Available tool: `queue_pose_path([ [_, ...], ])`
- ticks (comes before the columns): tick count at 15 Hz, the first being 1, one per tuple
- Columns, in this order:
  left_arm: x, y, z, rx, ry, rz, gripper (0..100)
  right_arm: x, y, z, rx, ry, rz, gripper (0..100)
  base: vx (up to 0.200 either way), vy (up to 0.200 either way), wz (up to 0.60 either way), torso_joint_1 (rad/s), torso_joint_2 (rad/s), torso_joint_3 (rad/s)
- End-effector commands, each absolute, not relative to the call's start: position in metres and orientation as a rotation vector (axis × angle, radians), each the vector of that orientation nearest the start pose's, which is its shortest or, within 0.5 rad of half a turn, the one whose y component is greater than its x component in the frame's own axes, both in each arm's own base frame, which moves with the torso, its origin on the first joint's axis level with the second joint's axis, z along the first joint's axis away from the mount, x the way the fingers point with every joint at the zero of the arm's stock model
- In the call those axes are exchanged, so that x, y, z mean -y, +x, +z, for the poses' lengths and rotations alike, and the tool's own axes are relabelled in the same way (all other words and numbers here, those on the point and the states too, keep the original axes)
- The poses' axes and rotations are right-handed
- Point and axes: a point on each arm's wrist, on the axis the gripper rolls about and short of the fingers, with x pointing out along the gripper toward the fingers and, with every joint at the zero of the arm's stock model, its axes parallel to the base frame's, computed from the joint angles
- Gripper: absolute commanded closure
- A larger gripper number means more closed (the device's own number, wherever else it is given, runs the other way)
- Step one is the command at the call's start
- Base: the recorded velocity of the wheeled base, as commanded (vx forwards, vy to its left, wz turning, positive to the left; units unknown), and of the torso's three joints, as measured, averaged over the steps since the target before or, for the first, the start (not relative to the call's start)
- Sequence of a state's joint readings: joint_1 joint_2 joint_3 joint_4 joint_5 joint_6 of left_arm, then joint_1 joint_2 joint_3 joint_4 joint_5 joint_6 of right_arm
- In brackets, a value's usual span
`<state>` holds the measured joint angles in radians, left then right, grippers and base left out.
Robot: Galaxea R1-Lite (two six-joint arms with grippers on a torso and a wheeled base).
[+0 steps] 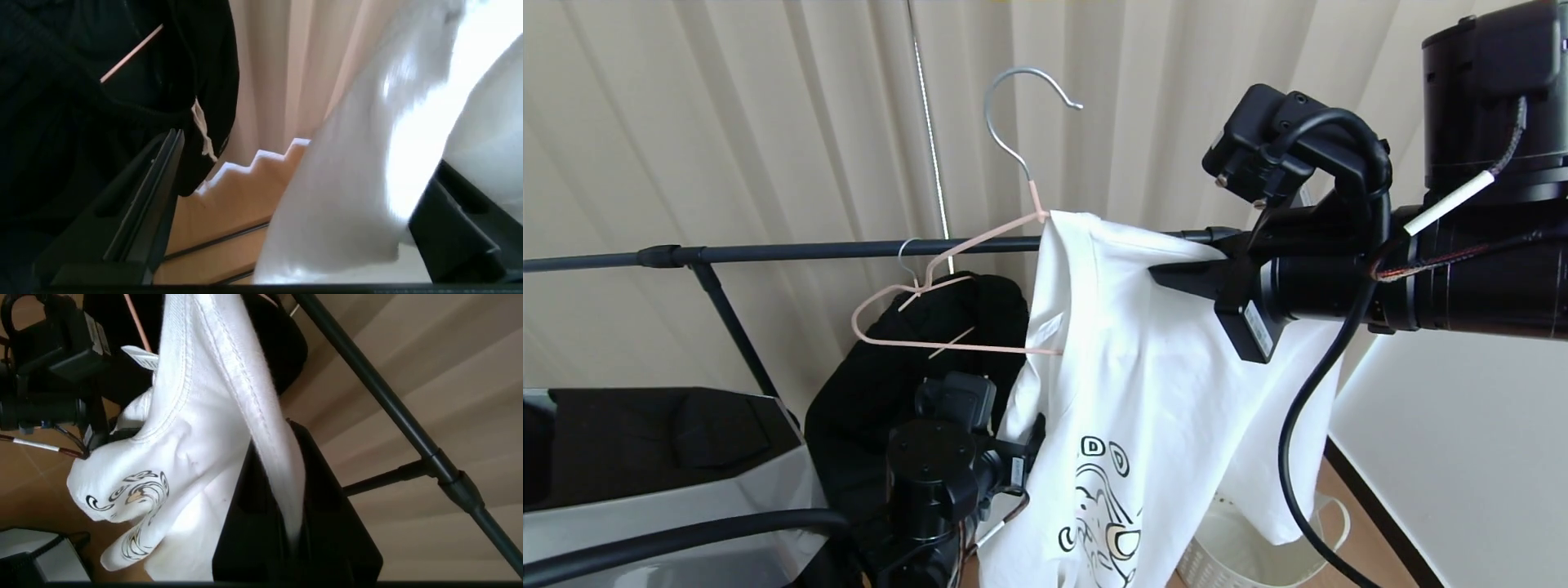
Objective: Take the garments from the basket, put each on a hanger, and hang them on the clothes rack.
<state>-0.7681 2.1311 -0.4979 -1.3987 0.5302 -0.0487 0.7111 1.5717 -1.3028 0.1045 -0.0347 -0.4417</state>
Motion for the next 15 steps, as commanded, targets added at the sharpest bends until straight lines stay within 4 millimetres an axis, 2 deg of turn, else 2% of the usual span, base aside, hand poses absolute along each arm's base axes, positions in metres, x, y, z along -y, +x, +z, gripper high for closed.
queue_pose_path([
  [1, 0.213, 0.239, 0.052, -0.193, 0.093, -0.229, 0, -0.177, 0.22, 0.292, -0.199, -0.551, 0.708, 100, 0.0, 0.0, 0.0, 0.0, 0.0, 0.0],
  [4, 0.213, 0.238, 0.059, -0.175, 0.078, -0.228, 0, -0.173, 0.225, 0.29, -0.211, -0.55, 0.686, 100, 0.0, 0.0, 0.0, 0.0, 0.0, 0.0],
  [9, 0.203, 0.246, 0.062, -0.167, 0.069, -0.19, 0, -0.155, 0.231, 0.297, -0.206, -0.534, 0.62, 100, 0.0, 0.0, 0.0, 0.0, 0.0, 0.0],
  [10, 0.203, 0.246, 0.062, -0.167, 0.07, -0.192, 100, -0.154, 0.231, 0.297, -0.207, -0.534, 0.617, 100, 0.0, 0.0, 0.0, 0.0, 0.0, 0.0],
  [15, 0.202, 0.247, 0.069, -0.148, 0.055, -0.186, 100, -0.154, 0.232, 0.293, -0.219, -0.535, 0.619, 100, 0.0, 0.0, 0.0, 0.0, 0.0, 0.0],
])
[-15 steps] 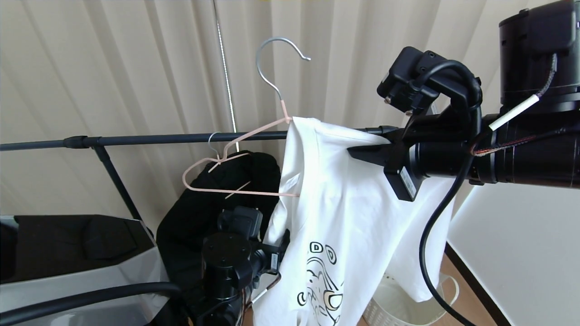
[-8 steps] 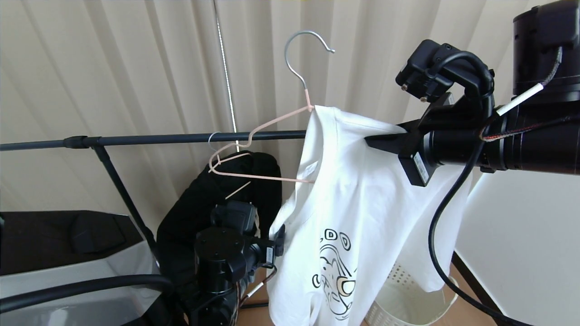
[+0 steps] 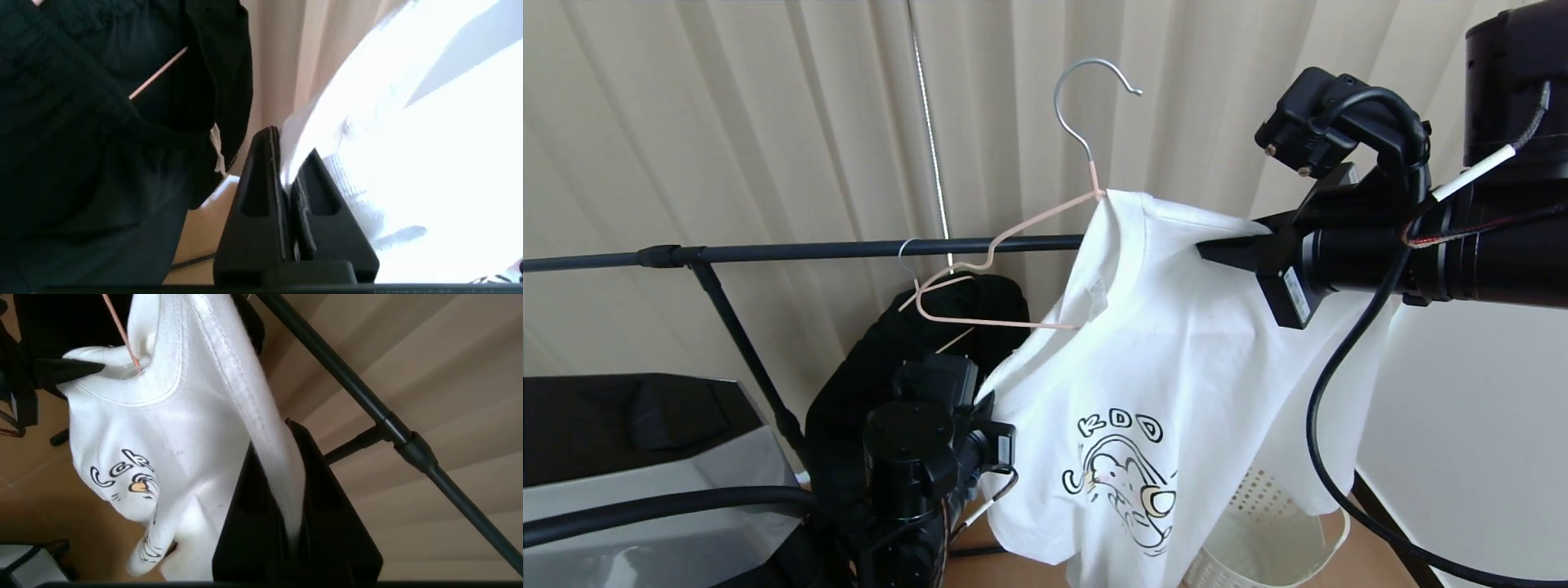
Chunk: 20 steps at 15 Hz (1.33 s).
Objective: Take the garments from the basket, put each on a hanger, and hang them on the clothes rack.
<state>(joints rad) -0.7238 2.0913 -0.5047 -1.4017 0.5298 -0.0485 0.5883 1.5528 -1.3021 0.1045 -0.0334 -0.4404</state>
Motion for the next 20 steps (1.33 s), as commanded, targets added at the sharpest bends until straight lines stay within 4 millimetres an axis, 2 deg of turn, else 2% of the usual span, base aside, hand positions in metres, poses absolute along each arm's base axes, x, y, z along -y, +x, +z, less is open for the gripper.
queue_pose_path([
  [1, 0.2, 0.25, 0.07, -0.142, 0.051, -0.177, 100, -0.154, 0.232, 0.292, -0.225, -0.537, 0.621, 100, 0.0, 0.0, 0.0, 0.0, 0.0, 0.0],
  [5, 0.189, 0.259, 0.086, -0.096, 0.027, -0.135, 100, -0.148, 0.224, 0.28, -0.259, -0.544, 0.632, 100, 0.0, 0.0, 0.0, 0.0, 0.0, 0.0],
  [10, 0.172, 0.273, 0.089, -0.085, 0.033, -0.074, 100, -0.127, 0.223, 0.259, -0.237, -0.525, 0.564, 100, 0.0, 0.0, 0.0, 0.0, 0.0, 0.0],
  [13, 0.167, 0.279, 0.09, -0.079, 0.028, -0.056, 100, -0.12, 0.211, 0.259, -0.235, -0.523, 0.562, 100, 0.0, 0.0, 0.0, 0.0, 0.0, 0.0],
  [20, 0.155, 0.285, 0.096, -0.067, 0.02, -0.048, 100, -0.114, 0.202, 0.25, -0.258, -0.531, 0.562, 100, 0.0, 0.0, 0.0, 0.0, 0.0, 0.0],
])
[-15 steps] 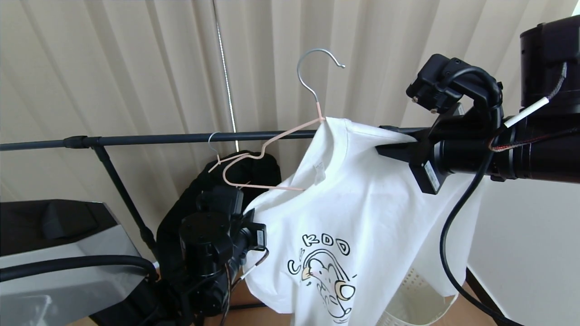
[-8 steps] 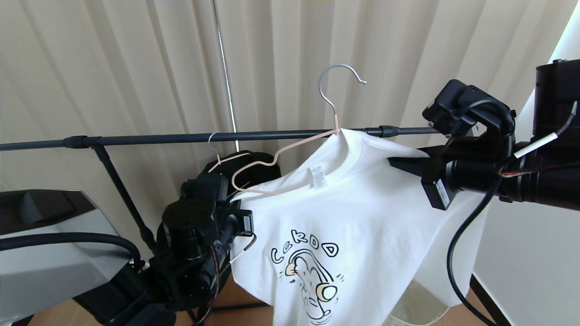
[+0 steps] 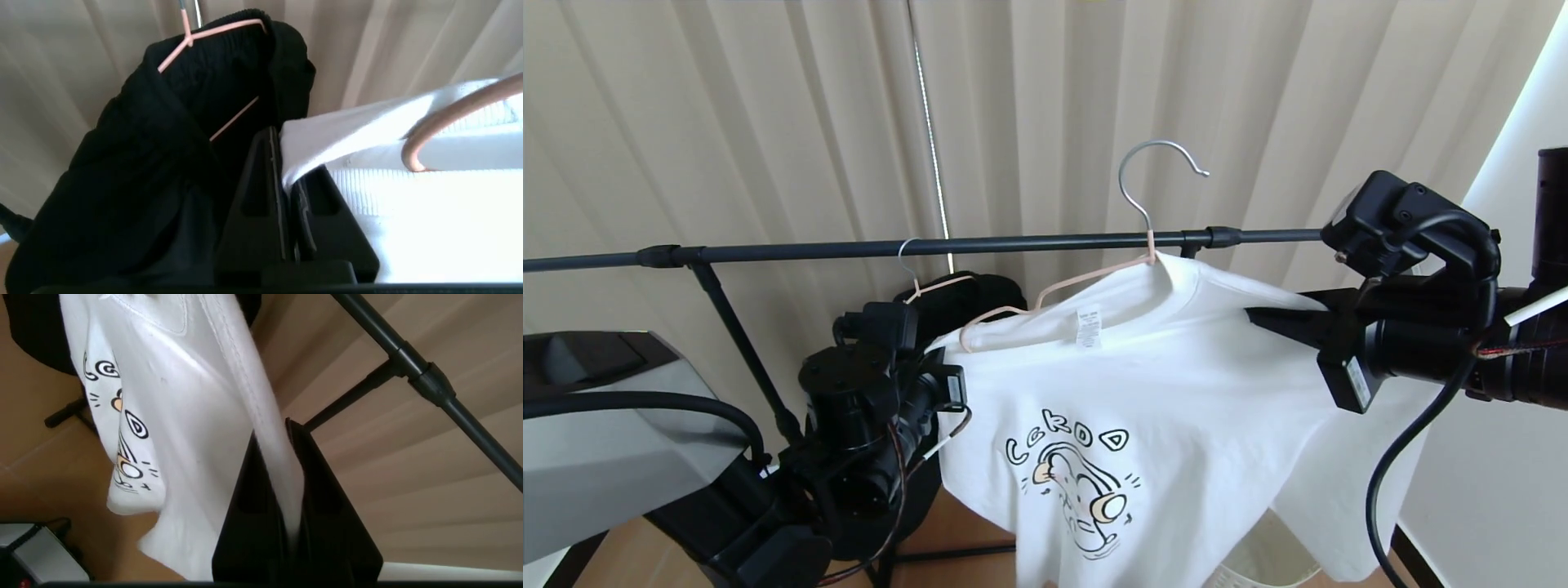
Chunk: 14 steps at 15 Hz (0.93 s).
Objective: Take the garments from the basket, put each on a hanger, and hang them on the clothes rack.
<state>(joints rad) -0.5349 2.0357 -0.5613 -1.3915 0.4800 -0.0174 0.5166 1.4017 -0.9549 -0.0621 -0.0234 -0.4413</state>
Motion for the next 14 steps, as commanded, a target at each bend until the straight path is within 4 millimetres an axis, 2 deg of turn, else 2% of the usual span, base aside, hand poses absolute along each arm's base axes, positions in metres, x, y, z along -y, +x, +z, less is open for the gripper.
queue_pose_path([
  [1, 0.154, 0.282, 0.102, -0.054, 0.025, -0.052, 100, -0.114, 0.202, 0.251, -0.256, -0.53, 0.562, 100, 0.0, 0.0, 0.0, 0.0, 0.0, 0.0],
  [2, 0.154, 0.281, 0.107, -0.044, 0.032, -0.055, 100, -0.114, 0.202, 0.25, -0.258, -0.531, 0.562, 100, 0.0, 0.0, 0.0, 0.0, 0.0, 0.0],
  [4, 0.153, 0.266, 0.127, -0.064, 0.052, -0.146, 100, -0.114, 0.201, 0.248, -0.265, -0.532, 0.565, 100, 0.0, 0.0, 0.0, 0.0, 0.0, 0.0],
  [8, 0.156, 0.264, 0.15, -0.127, 0.105, -0.191, 100, -0.116, 0.205, 0.225, -0.271, -0.532, 0.568, 100, 0.0, 0.0, 0.0, 0.0, 0.0, 0.0],
  [11, 0.17, 0.258, 0.166, -0.162, 0.15, -0.241, 100, -0.117, 0.207, 0.208, -0.225, -0.512, 0.57, 100, 0.0, 0.0, 0.0, 0.0, 0.0, 0.0],
  [14, 0.181, 0.251, 0.181, -0.19, 0.182, -0.276, 100, -0.114, 0.2, 0.192, -0.234, -0.493, 0.57, 100, 0.0, 0.0, 0.0, 0.0, 0.0, 0.0],
])
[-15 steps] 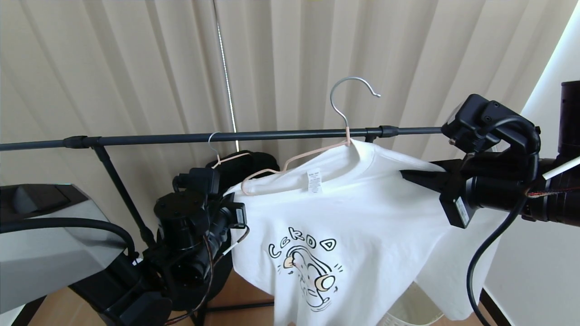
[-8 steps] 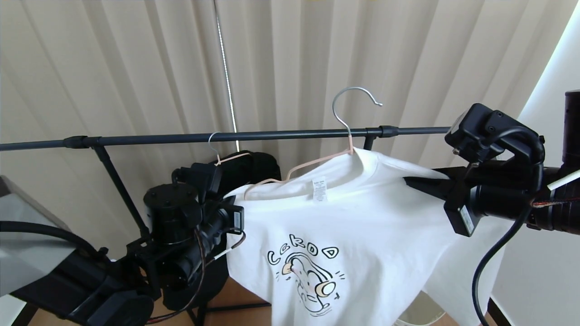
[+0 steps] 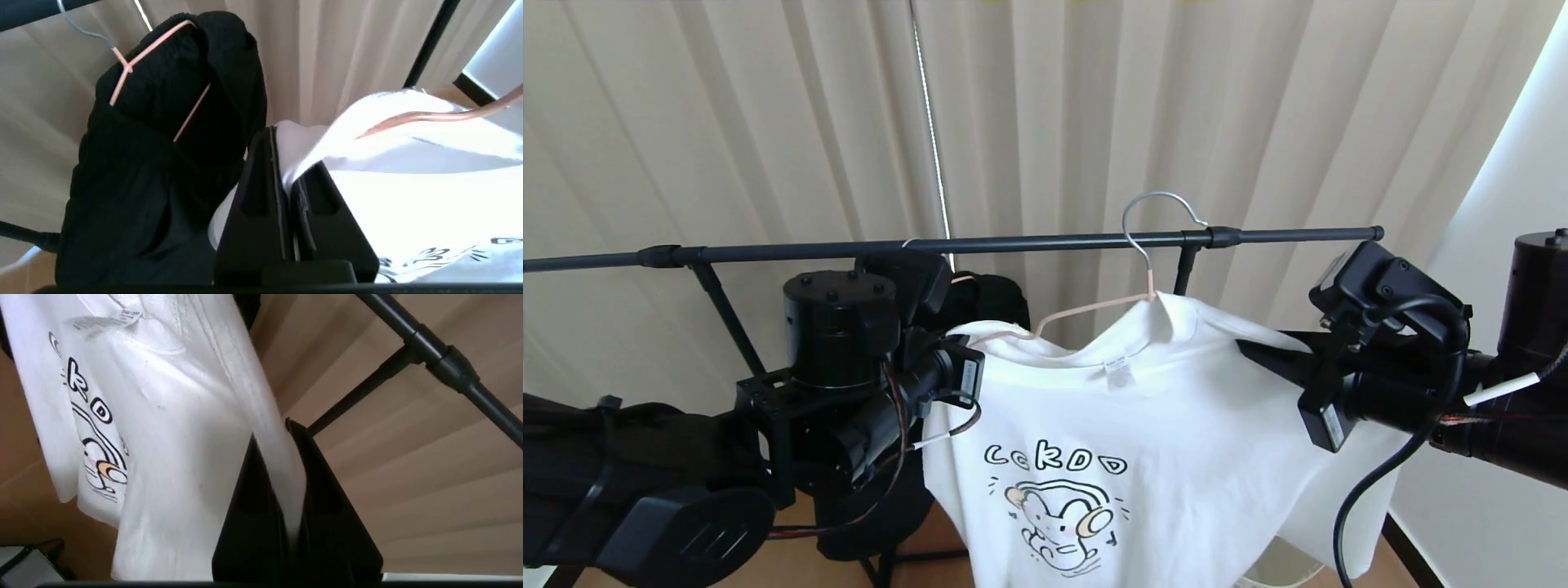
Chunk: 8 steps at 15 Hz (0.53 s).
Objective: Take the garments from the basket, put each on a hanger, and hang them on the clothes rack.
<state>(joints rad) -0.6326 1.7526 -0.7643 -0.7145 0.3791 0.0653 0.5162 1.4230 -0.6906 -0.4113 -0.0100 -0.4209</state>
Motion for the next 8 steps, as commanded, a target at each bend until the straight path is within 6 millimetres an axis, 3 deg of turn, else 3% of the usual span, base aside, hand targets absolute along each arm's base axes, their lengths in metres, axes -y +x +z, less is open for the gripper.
queue_pose_path([
  [1, 0.184, 0.248, 0.186, -0.193, 0.187, -0.288, 100, -0.114, 0.2, 0.188, -0.227, -0.461, 0.563, 100, 0.0, 0.0, 0.0, 0.0, 0.0, 0.0],
  [8, 0.212, 0.23, 0.205, -0.2, 0.211, -0.371, 100, -0.116, 0.203, 0.18, -0.213, -0.379, 0.575, 100, 0.0, 0.0, 0.0, 0.0, 0.0, 0.0],
])
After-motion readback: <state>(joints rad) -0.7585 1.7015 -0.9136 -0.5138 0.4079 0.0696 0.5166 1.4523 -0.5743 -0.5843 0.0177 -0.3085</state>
